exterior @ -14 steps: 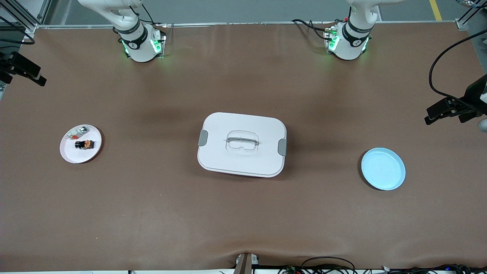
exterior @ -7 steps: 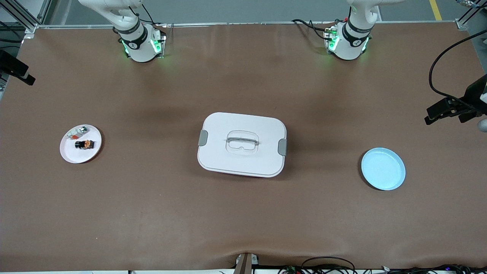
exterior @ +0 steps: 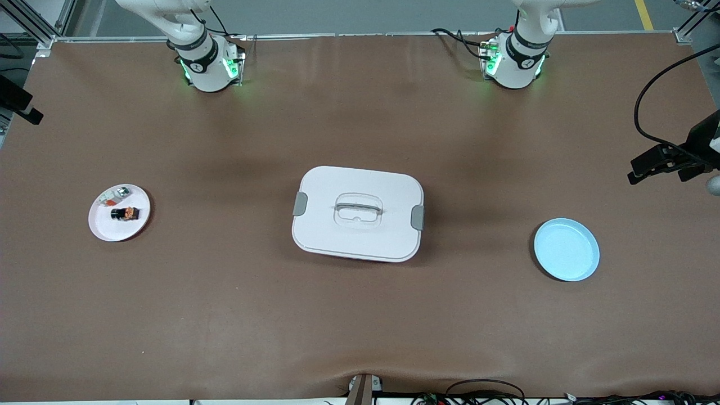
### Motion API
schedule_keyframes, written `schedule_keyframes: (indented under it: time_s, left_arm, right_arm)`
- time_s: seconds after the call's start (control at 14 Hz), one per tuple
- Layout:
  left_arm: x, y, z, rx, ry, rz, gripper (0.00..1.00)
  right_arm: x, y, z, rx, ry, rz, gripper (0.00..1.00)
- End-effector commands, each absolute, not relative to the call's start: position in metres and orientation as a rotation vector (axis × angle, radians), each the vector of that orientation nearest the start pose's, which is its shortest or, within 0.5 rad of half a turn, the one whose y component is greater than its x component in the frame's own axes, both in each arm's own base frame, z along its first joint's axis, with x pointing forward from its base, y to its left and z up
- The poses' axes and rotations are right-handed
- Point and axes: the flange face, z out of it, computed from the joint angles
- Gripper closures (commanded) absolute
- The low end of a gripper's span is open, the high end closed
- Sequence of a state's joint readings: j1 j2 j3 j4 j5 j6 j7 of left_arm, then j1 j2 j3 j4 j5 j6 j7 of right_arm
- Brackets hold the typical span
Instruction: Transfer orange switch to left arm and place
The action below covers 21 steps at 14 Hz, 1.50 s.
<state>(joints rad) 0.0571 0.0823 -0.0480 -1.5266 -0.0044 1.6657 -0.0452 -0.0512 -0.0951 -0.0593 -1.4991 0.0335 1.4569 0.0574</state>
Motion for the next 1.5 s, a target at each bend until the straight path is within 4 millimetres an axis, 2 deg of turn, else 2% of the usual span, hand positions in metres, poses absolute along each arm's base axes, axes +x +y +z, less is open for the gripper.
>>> schedule_keyframes:
  time_s: [0.0, 0.21, 0.36, 0.64, 0.72, 0.86, 0.93, 1.15, 1.29, 1.43]
  left_arm:
    - [0.587, 0.005, 0.609, -3.151, -0.090, -0.082, 0.00]
    - [0.587, 0.005, 0.610, -3.151, -0.090, -0.084, 0.00]
    - [0.587, 0.005, 0.610, -3.151, -0.090, -0.084, 0.00]
    - [0.587, 0.005, 0.610, -3.151, -0.088, -0.084, 0.00]
    - [0.587, 0.006, 0.610, -3.151, -0.088, -0.084, 0.00]
    - [0.587, 0.006, 0.610, -3.151, -0.088, -0.084, 0.00]
    - [0.587, 0.006, 0.610, -3.151, -0.086, -0.085, 0.00]
    - [0.587, 0.006, 0.609, -3.151, -0.083, -0.082, 0.00]
    - [0.587, 0.007, 0.609, -3.151, -0.086, -0.082, 0.00]
    - [0.587, 0.007, 0.609, -3.151, -0.081, -0.082, 0.00]
  right_arm:
    - [0.504, -0.058, 0.705, -3.079, 0.268, -0.092, 0.00]
    - [0.505, -0.056, 0.703, -3.076, 0.268, -0.087, 0.00]
    - [0.522, -0.055, 0.678, -3.090, 0.261, -0.009, 0.00]
    - [0.536, -0.061, 0.660, -3.099, 0.272, 0.027, 0.00]
    - [0.544, -0.060, 0.649, -3.103, 0.271, 0.049, 0.00]
    - [0.575, -0.073, 0.592, -3.090, 0.293, 0.176, 0.00]
    - [0.573, -0.085, 0.591, -3.080, 0.311, 0.177, 0.00]
    - [0.571, -0.088, 0.584, -3.077, 0.300, 0.202, 0.00]
    - [0.570, -0.101, 0.568, -3.089, 0.189, 0.217, 0.00]
    - [0.562, -0.121, 0.541, -3.080, 0.075, 0.223, 0.00]
